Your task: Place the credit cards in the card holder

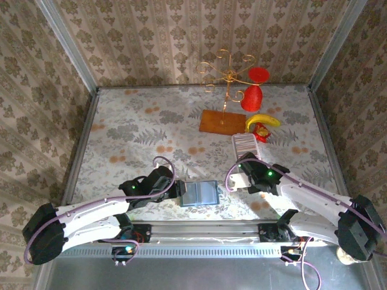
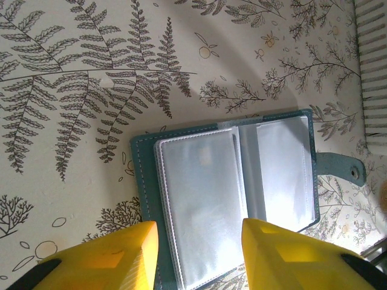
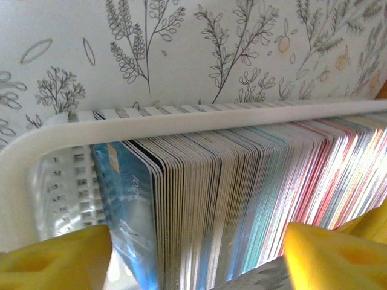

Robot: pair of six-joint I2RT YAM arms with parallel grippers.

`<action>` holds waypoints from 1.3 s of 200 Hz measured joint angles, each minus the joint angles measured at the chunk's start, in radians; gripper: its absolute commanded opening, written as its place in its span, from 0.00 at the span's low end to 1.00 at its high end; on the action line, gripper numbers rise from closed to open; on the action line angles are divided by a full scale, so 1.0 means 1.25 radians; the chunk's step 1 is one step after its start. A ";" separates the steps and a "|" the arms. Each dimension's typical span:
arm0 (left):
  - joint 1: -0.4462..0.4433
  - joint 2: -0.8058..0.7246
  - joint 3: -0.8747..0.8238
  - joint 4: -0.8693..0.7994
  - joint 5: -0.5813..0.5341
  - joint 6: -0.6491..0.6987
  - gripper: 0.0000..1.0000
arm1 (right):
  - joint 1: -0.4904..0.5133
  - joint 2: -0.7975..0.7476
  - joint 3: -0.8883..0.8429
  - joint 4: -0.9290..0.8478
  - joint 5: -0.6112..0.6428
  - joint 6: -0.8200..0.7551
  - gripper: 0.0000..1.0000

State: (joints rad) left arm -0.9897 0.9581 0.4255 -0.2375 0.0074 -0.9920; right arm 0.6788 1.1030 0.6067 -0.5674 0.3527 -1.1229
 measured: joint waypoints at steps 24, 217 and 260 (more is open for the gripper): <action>0.000 0.000 -0.005 0.004 0.000 0.000 0.41 | 0.000 0.017 0.001 0.017 0.009 -0.001 0.89; 0.000 -0.030 -0.023 0.005 -0.002 -0.006 0.39 | -0.001 -0.025 -0.005 -0.015 0.004 -0.025 0.28; -0.004 -0.030 -0.023 0.005 -0.003 -0.009 0.38 | 0.001 -0.026 -0.005 -0.034 -0.008 -0.026 0.15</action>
State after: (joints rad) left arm -0.9943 0.9207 0.3965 -0.2314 0.0040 -1.0027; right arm 0.6796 1.0710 0.5999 -0.6102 0.3431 -1.1553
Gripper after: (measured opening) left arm 0.386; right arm 0.179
